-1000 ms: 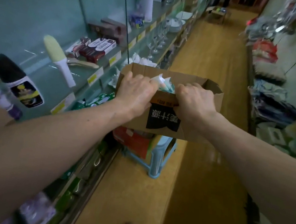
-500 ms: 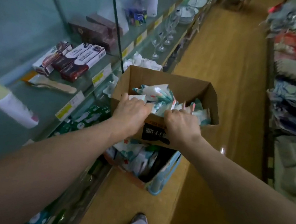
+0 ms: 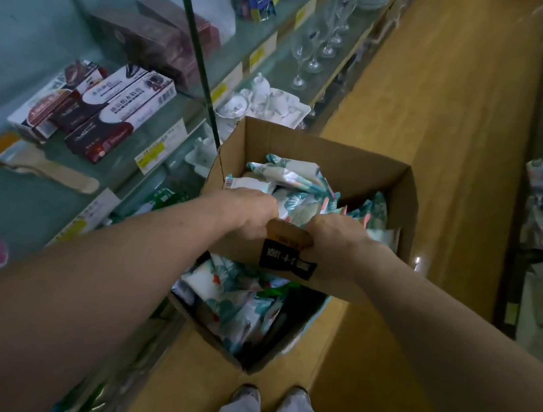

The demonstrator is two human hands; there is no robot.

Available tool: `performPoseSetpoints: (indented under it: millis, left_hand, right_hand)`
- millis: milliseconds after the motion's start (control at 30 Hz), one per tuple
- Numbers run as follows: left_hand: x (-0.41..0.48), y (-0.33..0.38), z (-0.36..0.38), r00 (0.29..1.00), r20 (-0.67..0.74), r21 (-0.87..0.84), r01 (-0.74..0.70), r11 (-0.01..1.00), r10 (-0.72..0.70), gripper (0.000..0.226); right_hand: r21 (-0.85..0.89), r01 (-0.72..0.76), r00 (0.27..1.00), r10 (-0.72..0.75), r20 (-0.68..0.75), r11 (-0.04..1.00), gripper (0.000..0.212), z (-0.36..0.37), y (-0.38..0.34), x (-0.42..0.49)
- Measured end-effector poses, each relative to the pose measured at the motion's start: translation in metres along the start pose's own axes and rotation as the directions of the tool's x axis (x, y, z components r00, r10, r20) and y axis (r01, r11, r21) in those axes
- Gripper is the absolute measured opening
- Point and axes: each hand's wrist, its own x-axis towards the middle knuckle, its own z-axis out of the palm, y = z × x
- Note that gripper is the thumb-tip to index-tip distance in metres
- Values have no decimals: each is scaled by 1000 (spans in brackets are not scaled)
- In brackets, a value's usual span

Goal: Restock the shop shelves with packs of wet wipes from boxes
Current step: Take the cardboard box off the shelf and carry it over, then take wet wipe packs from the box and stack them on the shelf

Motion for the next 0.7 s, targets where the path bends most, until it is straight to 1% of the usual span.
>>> performPoseSetpoints:
  millis: [133,200,333,433,500,567,633,667,700]
  left_hand:
    - [0,-1,9,1000,-2,-41,-4,999,4,20]
    - [-7,-1,17,999,-42,-58,-25,998,22,20]
    - [-26,2,39,992,-127,-71,-35,997,25,17]
    - [-40,4,62,974,-221,-81,-77,994,58,16]
    - [-48,5,73,962,-254,-69,-116,991,95,18]
    - [-54,5,77,958,-265,-65,-133,989,111,20]
    - [-56,5,72,967,-243,-88,-99,991,75,26]
    - [-55,5,67,975,-219,-114,-63,991,36,34]
    - [-53,6,62,981,-192,-144,-25,989,-4,48]
  right_hand:
    - [-32,44,999,-44,4,999,25,5,1,5]
    - [-78,73,997,-75,-21,994,25,8,-3,1]
    - [-162,162,985,-168,-26,973,22,18,-14,-12]
    - [-219,232,970,-241,-18,948,23,25,-22,-25]
    - [-247,274,959,-285,-8,930,24,31,-27,-33]
    - [-215,274,958,-286,-24,937,22,36,-29,-36]
    - [-152,244,966,-253,-48,958,19,36,-27,-34]
    - [-122,231,970,-239,-54,965,20,34,-25,-33]
    - [-98,223,972,-229,-57,970,22,32,-22,-33]
